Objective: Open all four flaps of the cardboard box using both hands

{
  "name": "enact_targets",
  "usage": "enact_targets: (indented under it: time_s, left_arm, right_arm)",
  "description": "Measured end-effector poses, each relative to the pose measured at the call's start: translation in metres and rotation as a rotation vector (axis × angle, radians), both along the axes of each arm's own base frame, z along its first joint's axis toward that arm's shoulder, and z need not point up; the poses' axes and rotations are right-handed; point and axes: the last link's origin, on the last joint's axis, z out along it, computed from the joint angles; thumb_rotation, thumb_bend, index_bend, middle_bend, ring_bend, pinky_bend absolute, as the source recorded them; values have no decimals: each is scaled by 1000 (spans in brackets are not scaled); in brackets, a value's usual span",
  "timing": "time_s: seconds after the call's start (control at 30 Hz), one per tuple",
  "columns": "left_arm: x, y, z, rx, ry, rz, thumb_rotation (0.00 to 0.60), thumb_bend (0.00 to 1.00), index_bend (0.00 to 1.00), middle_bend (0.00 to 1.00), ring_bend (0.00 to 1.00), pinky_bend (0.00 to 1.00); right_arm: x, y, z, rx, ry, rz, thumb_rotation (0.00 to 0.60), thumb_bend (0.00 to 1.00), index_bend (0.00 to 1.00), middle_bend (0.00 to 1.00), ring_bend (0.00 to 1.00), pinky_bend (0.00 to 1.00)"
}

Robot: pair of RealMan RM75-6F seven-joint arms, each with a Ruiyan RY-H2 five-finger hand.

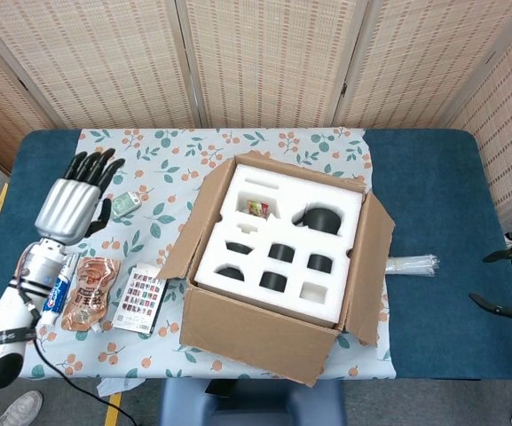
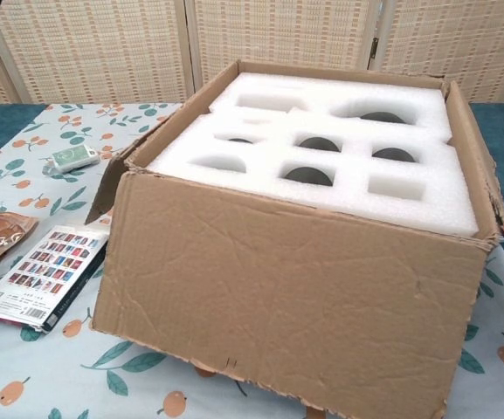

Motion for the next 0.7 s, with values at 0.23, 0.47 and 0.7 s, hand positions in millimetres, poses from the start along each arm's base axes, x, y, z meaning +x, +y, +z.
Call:
enact_targets:
  time_s: [0.23,0.47,0.7]
  left_arm:
    - [-78,-60,15,18,-31,137,600,508,0,17,0,0]
    - [-141,-110,29,115,-110,259,600,332,0,0,0,0]
    - [-175,-139,21,236,-113,310,600,323,0,0,0,0]
  right_arm:
    - [-2,-8,-8,-82,142,-68,587,108,192,0,0,0]
    - [-5,-24,-28,-102,303,-161,588,107,143,0,0,0]
    - [-3,-29,-42,-35,302,-174,590,108,134,0,0,0]
